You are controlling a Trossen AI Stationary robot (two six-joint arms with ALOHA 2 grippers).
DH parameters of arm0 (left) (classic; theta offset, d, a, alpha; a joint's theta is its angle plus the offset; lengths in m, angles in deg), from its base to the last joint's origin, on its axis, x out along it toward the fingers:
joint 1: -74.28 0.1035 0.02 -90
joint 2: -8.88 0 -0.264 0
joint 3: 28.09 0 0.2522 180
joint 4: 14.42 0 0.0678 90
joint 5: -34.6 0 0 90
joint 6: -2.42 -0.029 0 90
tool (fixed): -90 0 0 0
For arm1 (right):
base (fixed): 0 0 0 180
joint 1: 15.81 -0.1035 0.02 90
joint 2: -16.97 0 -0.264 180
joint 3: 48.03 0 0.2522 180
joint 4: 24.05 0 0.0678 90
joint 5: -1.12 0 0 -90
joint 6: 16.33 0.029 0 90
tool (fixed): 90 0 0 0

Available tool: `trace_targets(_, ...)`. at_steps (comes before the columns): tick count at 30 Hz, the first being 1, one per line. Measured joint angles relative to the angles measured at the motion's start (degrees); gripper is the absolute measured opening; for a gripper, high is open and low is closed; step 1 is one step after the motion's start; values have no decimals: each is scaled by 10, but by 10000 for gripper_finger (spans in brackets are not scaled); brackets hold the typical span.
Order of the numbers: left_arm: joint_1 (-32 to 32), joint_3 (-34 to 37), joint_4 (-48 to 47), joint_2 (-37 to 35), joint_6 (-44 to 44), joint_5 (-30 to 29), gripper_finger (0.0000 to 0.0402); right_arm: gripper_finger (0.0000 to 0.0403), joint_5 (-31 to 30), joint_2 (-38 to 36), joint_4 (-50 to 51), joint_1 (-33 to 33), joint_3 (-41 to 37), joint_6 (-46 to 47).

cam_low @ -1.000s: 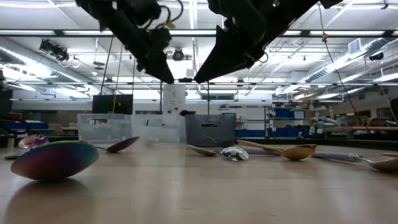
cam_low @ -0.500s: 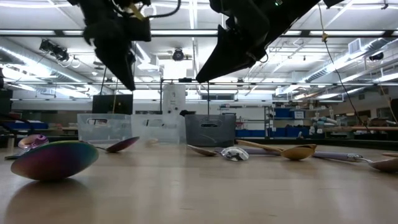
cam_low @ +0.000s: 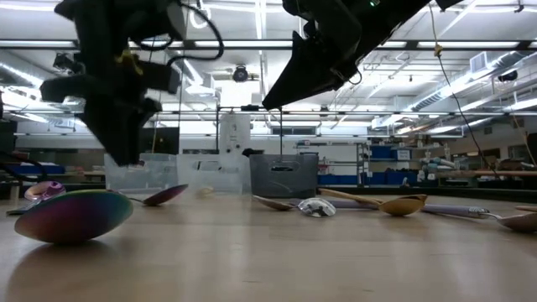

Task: Sort silverware by color (type)
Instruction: Put the iridescent spoon into the black bin

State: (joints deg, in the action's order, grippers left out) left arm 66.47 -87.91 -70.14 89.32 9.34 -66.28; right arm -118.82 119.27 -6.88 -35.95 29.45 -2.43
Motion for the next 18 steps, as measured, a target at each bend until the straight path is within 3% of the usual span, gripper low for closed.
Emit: trace_targets(18, 79, 69, 123, 12, -115, 60, 132, 28, 11, 0, -24, 0, 0, -9)
